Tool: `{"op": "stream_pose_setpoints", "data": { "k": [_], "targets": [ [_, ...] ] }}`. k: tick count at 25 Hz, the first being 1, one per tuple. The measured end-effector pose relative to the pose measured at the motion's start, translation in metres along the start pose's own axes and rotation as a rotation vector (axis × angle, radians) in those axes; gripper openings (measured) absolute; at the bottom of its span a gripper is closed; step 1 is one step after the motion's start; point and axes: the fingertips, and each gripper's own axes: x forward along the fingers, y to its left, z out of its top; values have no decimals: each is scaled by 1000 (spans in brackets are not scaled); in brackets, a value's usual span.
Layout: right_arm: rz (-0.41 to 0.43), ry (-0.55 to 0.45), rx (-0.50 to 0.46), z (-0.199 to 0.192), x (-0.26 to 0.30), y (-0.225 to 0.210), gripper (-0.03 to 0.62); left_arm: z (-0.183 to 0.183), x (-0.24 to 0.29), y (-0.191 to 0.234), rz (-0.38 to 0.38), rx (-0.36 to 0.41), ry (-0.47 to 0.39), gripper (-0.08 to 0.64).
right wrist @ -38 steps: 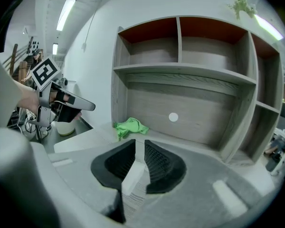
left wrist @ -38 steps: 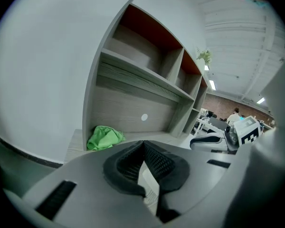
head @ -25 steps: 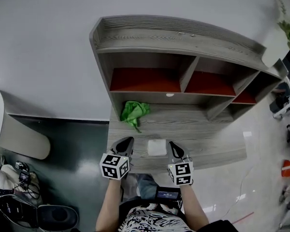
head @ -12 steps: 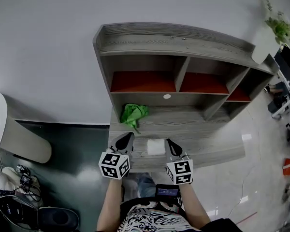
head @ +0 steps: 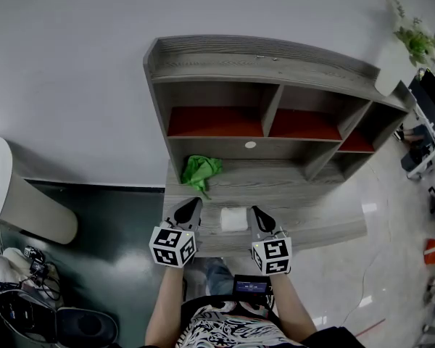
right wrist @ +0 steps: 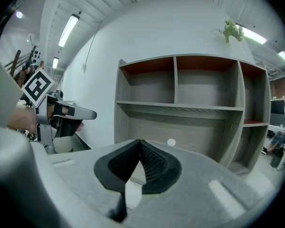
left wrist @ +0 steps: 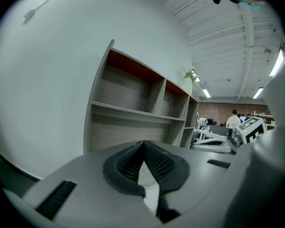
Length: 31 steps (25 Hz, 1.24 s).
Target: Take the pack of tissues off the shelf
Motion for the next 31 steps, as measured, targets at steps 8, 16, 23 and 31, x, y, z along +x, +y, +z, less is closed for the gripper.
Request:
{"op": "stream_pose_setpoints", "data": {
  "k": [8,16,23,31],
  "targets": [
    [-11,13,-3,-1,1,1,6,3,-2,2,-4,-3,-3,6],
    [-13,9,7,0,2,-1,6,4,-4,7,4,-6,-6,6],
    [-15,1,7,0,4,-4,6,5,-2,12,11,-9,-14,6],
    [-33,22,32,-7,7,-13,6,2,6,11,1,-11,-2,6]
  ]
}}
